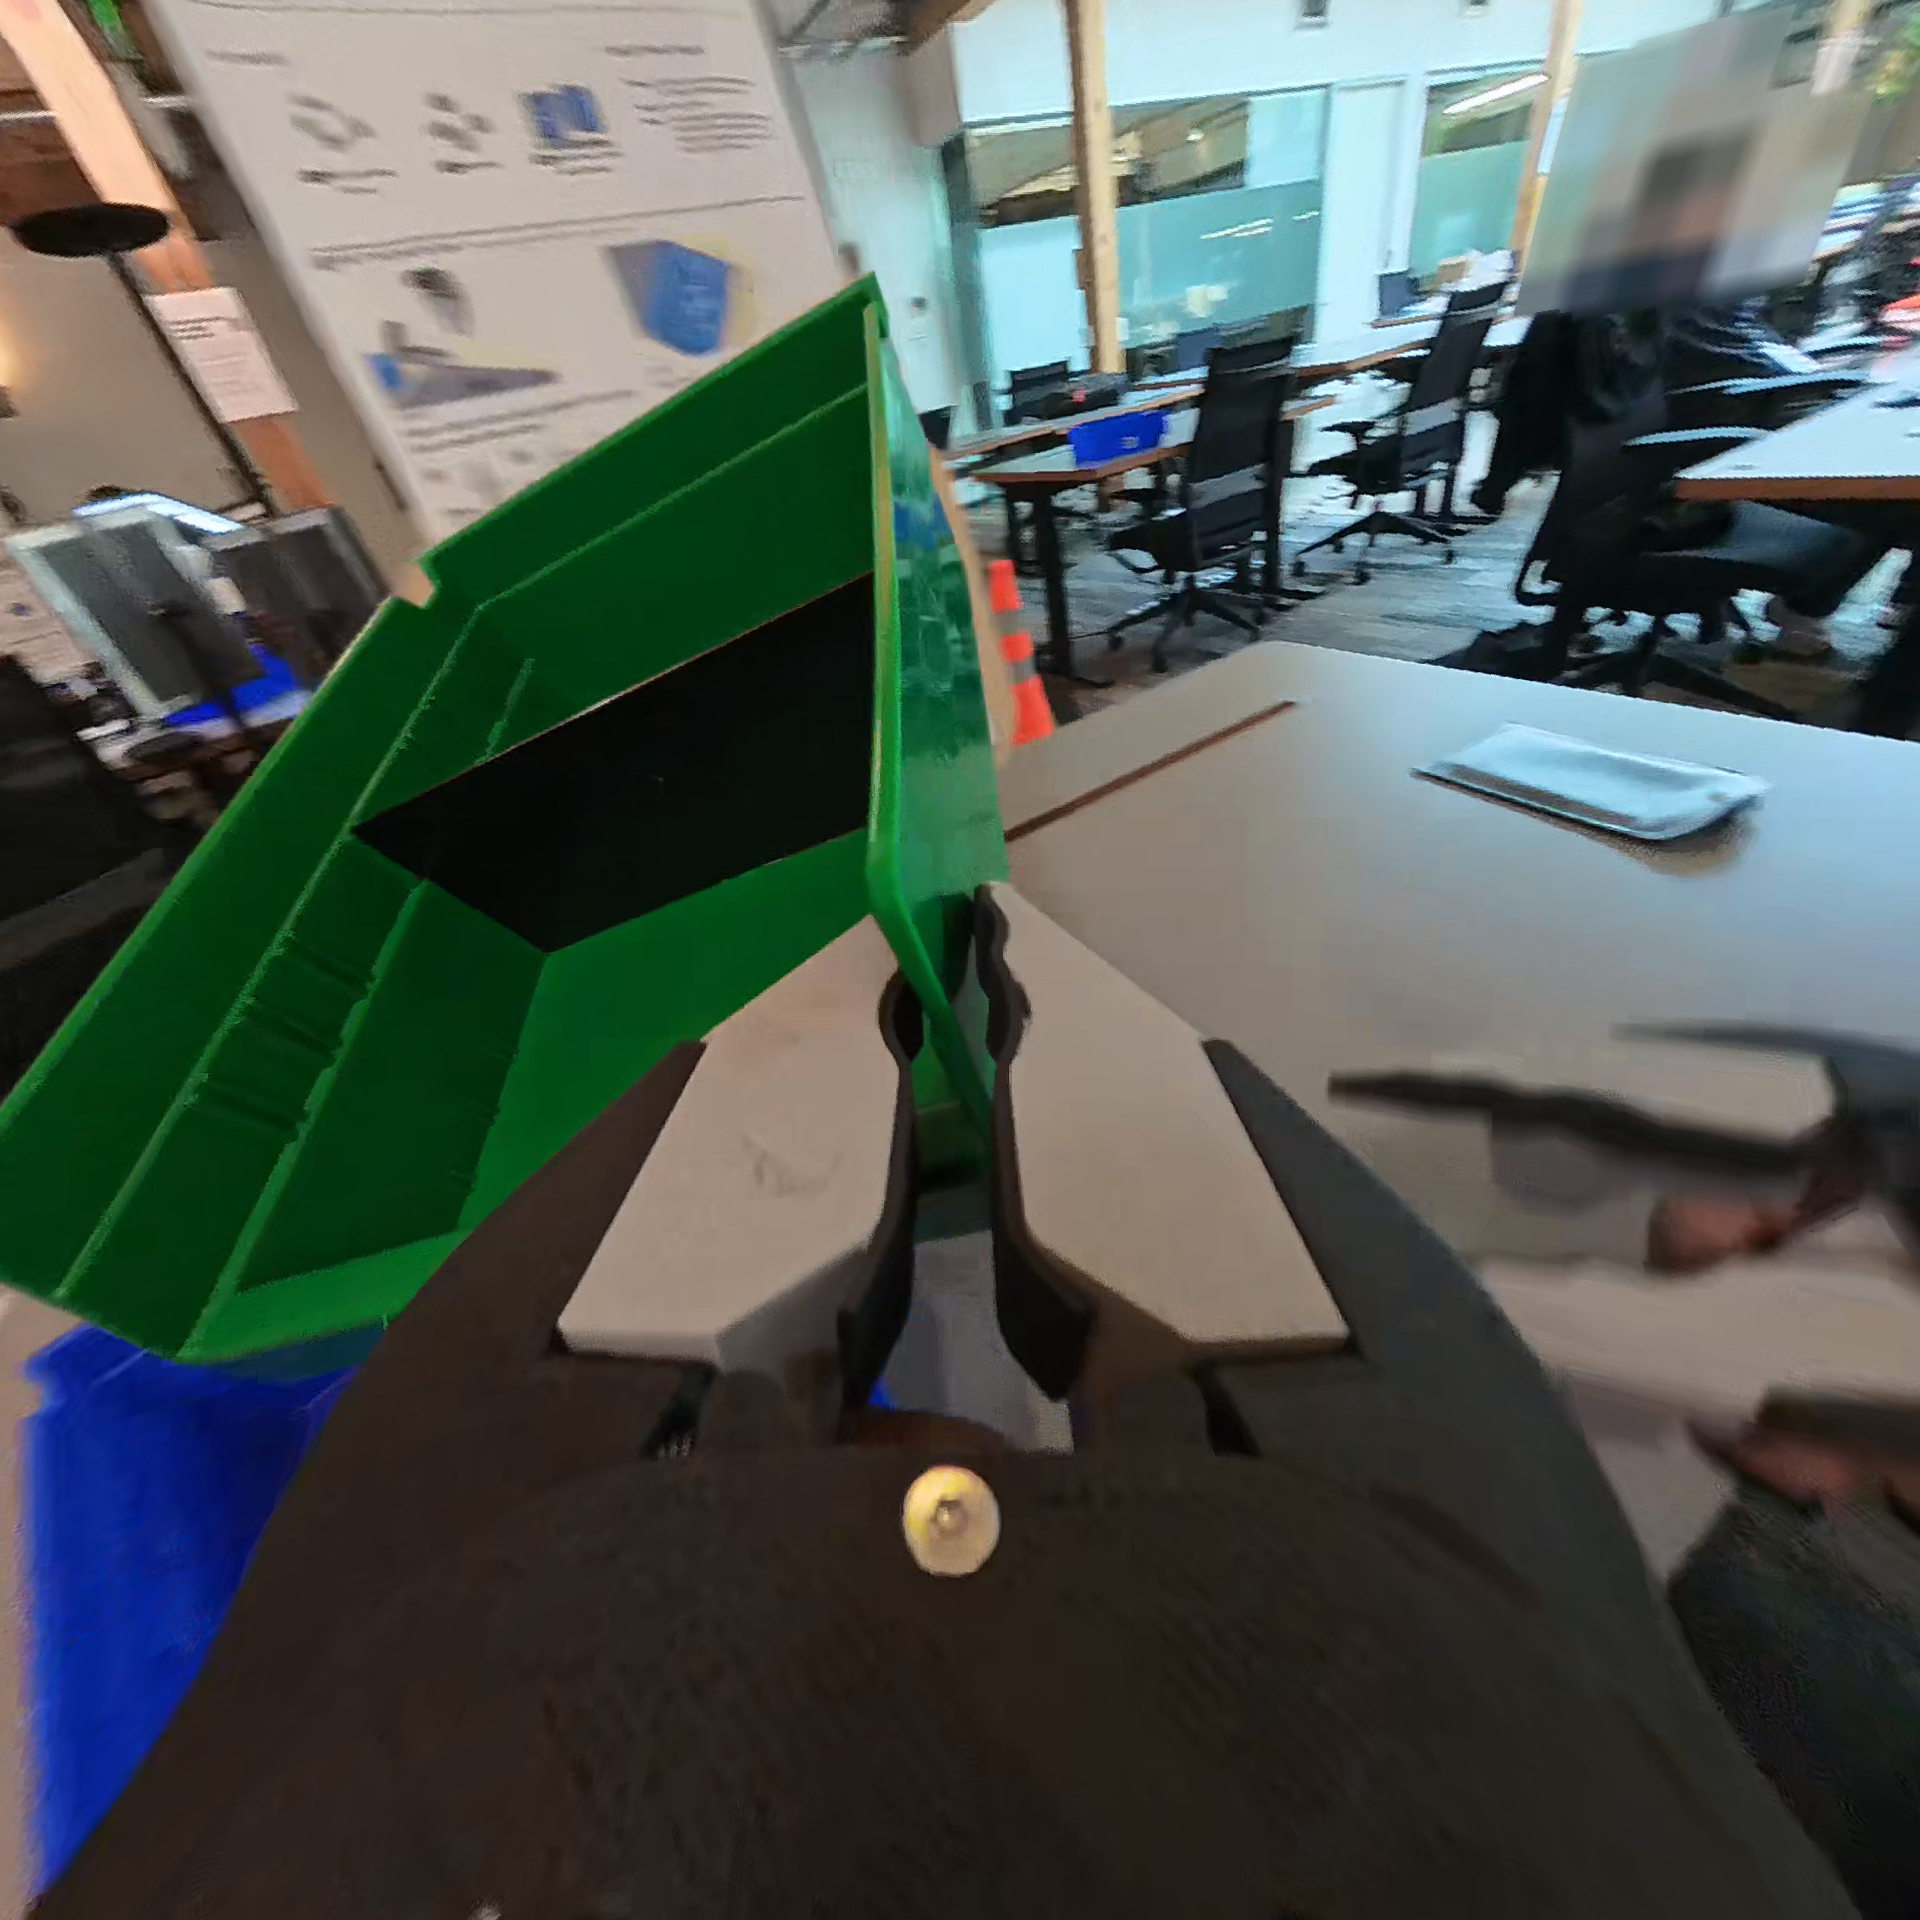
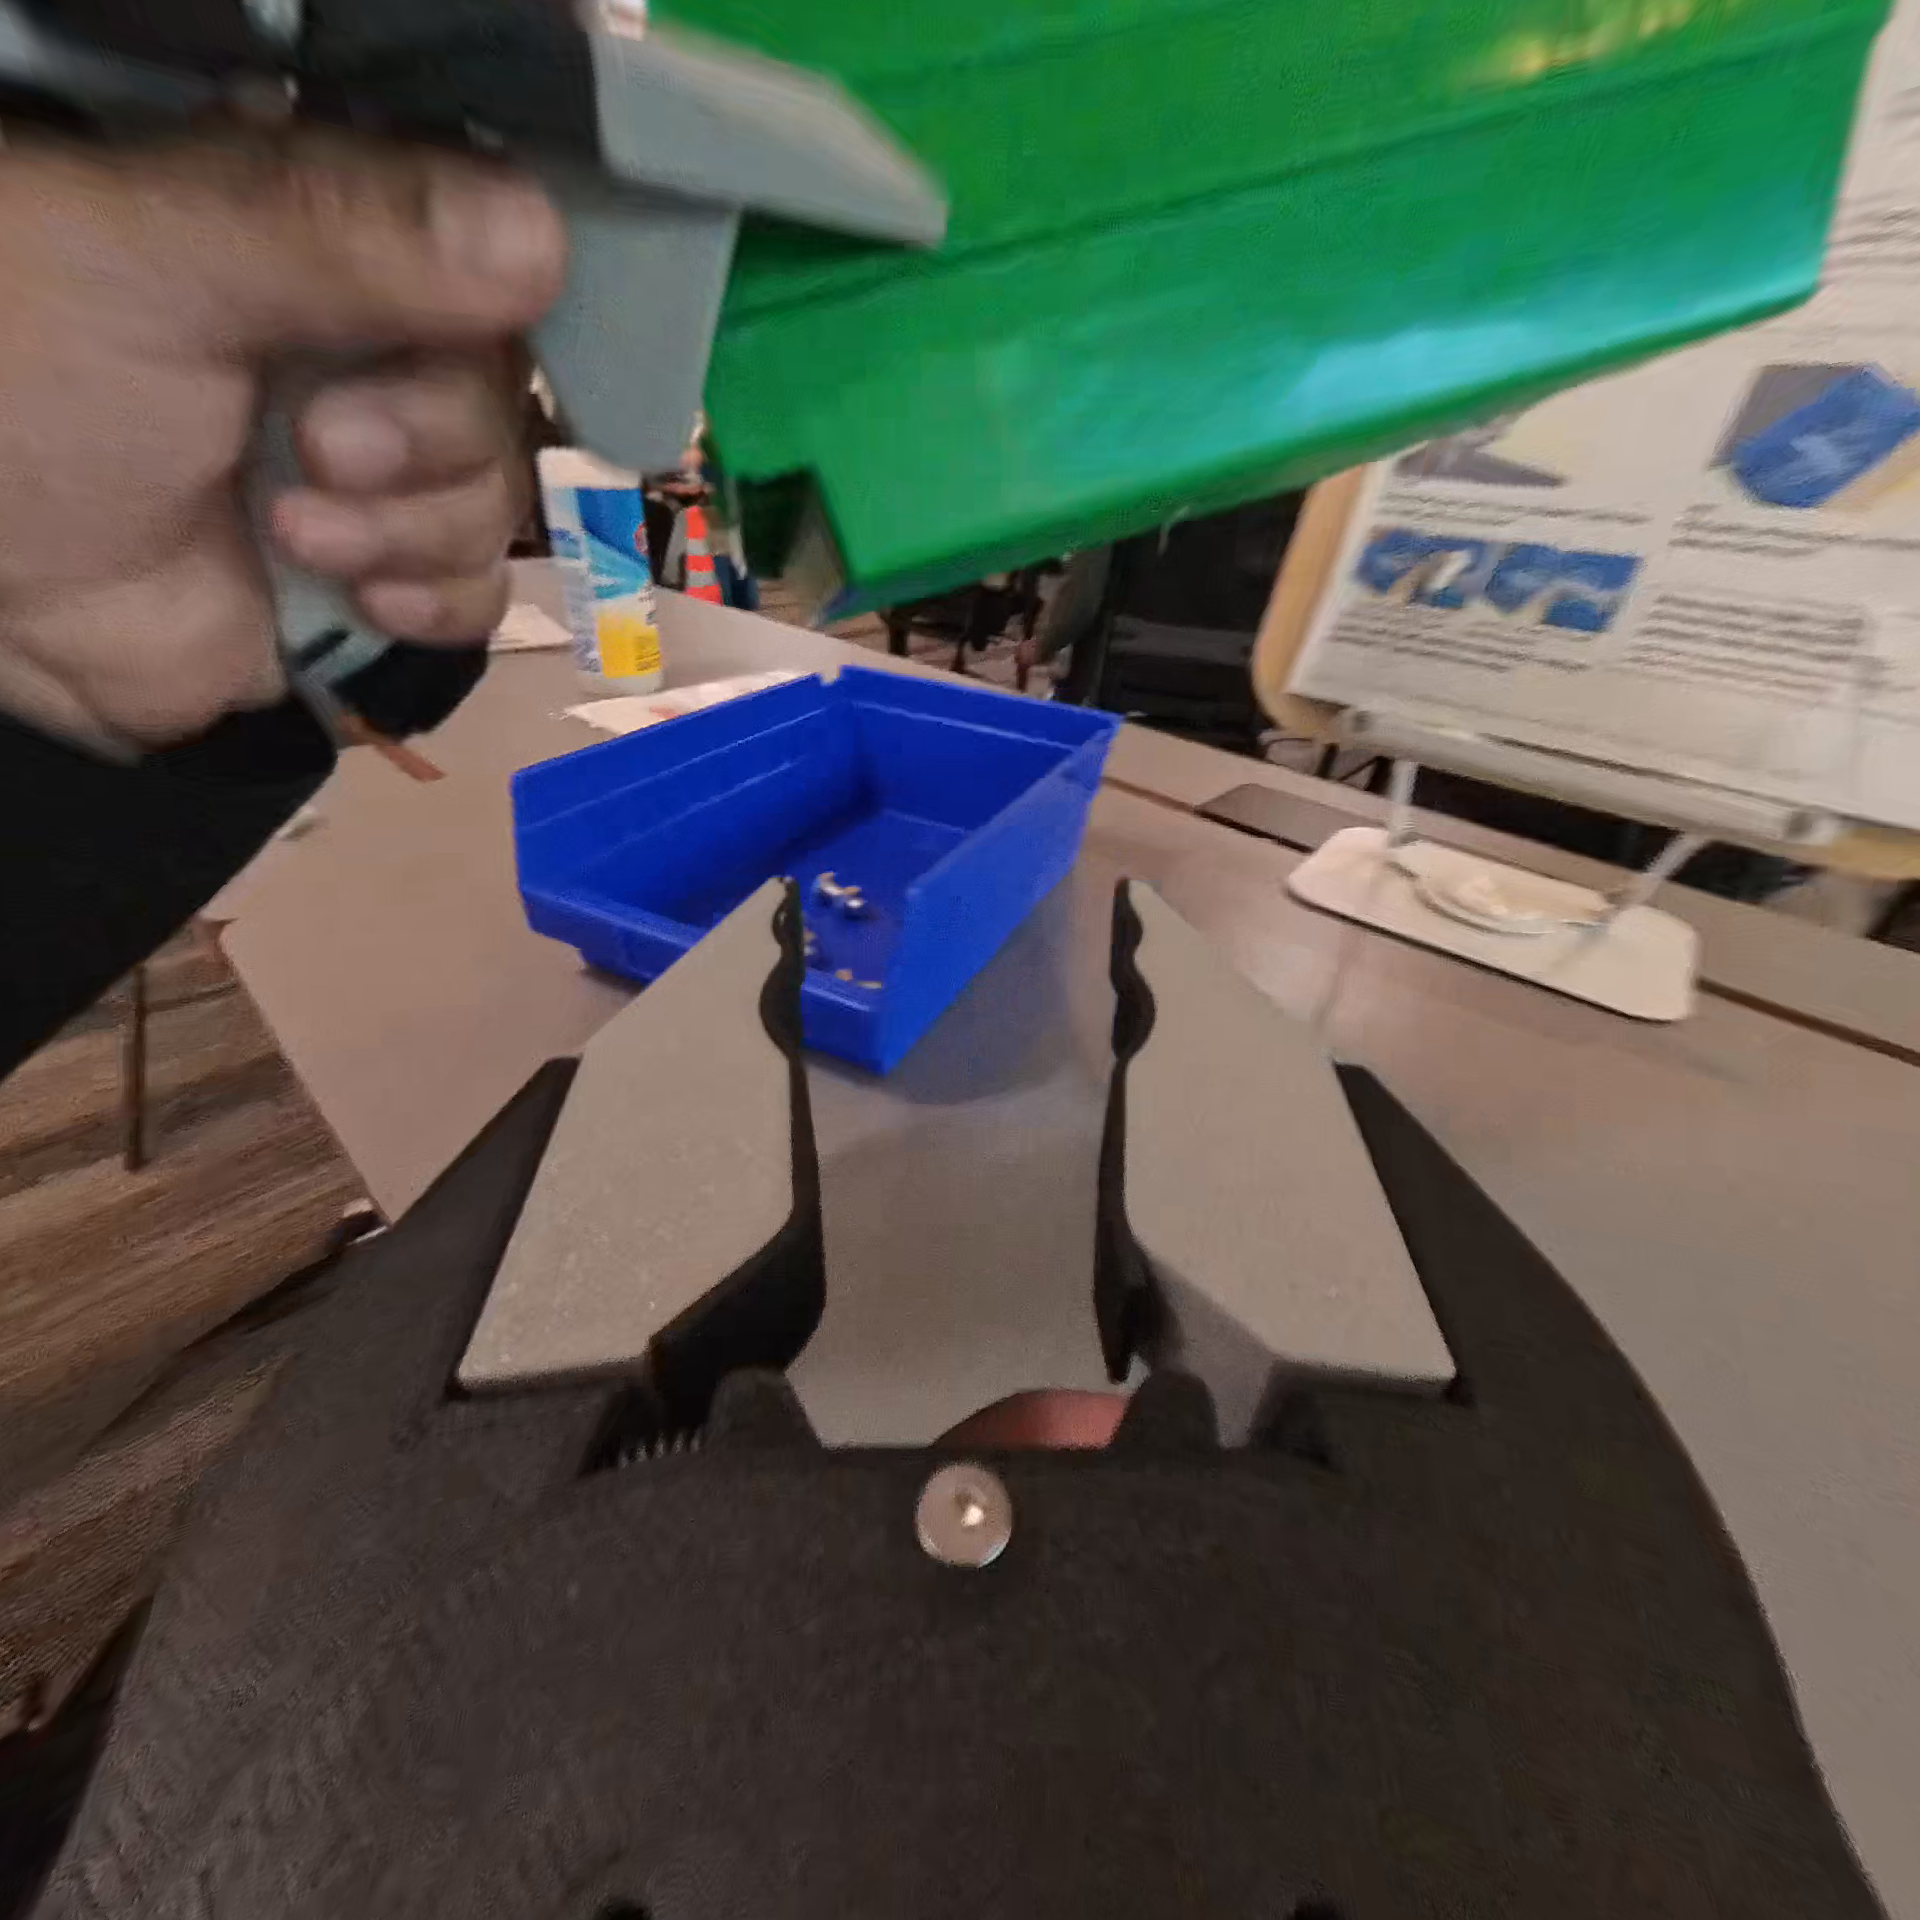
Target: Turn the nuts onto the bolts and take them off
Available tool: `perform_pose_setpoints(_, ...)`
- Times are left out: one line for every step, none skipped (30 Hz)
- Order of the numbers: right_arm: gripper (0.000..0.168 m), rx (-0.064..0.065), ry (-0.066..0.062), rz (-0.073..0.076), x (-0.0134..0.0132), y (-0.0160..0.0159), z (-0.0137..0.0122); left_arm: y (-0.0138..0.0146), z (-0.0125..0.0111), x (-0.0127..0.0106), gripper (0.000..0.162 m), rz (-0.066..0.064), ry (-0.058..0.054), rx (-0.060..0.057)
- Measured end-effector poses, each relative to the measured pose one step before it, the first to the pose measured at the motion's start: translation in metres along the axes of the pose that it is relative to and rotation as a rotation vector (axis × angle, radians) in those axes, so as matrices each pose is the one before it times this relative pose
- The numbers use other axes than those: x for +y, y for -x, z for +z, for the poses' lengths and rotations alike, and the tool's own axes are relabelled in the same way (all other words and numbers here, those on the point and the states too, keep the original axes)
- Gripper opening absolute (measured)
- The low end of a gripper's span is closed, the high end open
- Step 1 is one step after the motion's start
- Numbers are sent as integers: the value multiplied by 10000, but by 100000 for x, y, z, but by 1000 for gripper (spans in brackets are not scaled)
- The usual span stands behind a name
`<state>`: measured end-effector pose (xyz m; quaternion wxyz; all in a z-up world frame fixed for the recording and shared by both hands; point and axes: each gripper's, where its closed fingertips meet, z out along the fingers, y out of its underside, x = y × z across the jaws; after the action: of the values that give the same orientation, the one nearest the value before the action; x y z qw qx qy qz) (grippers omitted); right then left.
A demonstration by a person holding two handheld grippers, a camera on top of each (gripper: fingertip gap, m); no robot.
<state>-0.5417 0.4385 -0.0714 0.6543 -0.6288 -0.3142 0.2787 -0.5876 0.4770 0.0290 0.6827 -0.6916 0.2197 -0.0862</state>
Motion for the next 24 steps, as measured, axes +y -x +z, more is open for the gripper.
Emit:
perform_pose_setpoints(56,395,-119,18,-1006,-2020,-2395,-2352,491,547,3,114,-37,434)
perform_pose_setpoints(55,-92,167,-95,-640,-1204,-2256,-2370,585,687,3,151,11,449)
perform_pose_setpoints(55,-175,394,-222,-160,-821,-2087,-2307,752,856,4,148,59,435)
perform_pose_setpoints(55,385,387,-185,151,-1291,-1764,-2204,960,1012,4,96,127,408)
perform_pose_setpoints(55,431,353,-271,480,-1528,-1492,-2017,1178,1206,4,46,213,354)
perform_pose_setpoints(54,479,406,-228,902,-1563,-1062,-1724,1334,1357,4,17,279,263)
perform_pose_setpoints(54,571,385,-73,1239,-1756,-767,-1507,1390,1424,5,-63,301,201)
perform_pose_setpoints(54,378,363,91,1476,-1430,-303,-1346,1413,1510,5,-136,336,206)
perform_pose_setpoints(55,104,411,302,1617,-972,-104,-1059,1353,1480,6,-189,254,119)
perform_pose_setpoints(57,-130,349,381,1508,-676,239,-832,1237,1342,7,-245,92,27)
perform_pose_setpoints(58,12,316,503,1445,-417,93,-1193,967,847,2,52,-168,185)
perform_pose_setpoints(59,-78,280,377,1124,-449,271,-531,903,908,1,238,48,-328)
perform_pose_setpoints(60,-44,225,254,882,-446,335,-898,835,481,0,95,-70,-35)
perform_pose_setpoints(60,0,102,136,483,-236,194,-1006,851,89,1,-173,-99,104)
perform_pose_setpoints(58,139,102,45,500,-546,506,-1501,857,-231,10,-123,76,522)
perform_pose_setpoints(57,402,319,51,596,-1291,802,-1640,767,-519,21,-279,153,671)
perform_pose_setpoints(57,358,385,136,609,-1378,913,-1955,558,-708,37,-367,159,983)
perform_pose_setpoints(32,196,282,272,283,-1295,920,-1165,348,-701,41,-340,122,590)
perform_pose_setpoints(12,80,26,177,-325,-1241,758,-1506,-169,-872,59,-172,-87,977)
perform_pose_setpoints(6,261,-72,131,-649,-1569,579,-846,-625,-850,61,-104,-216,644)
perform_pose_setpoints(10,347,48,12,-700,-1685,629,-209,-991,-807,47,128,-307,269)
perform_pose_setpoints(21,406,128,-34,-663,-1619,655,337,-1188,-622,41,154,-241,-95)
perform_pose_setpoints(31,331,199,-33,-567,-1443,478,563,-1335,-304,43,54,1,-193)
perform_pose_setpoints(33,227,103,30,-588,-1067,62,535,-1565,-95,47,-7,148,-100)
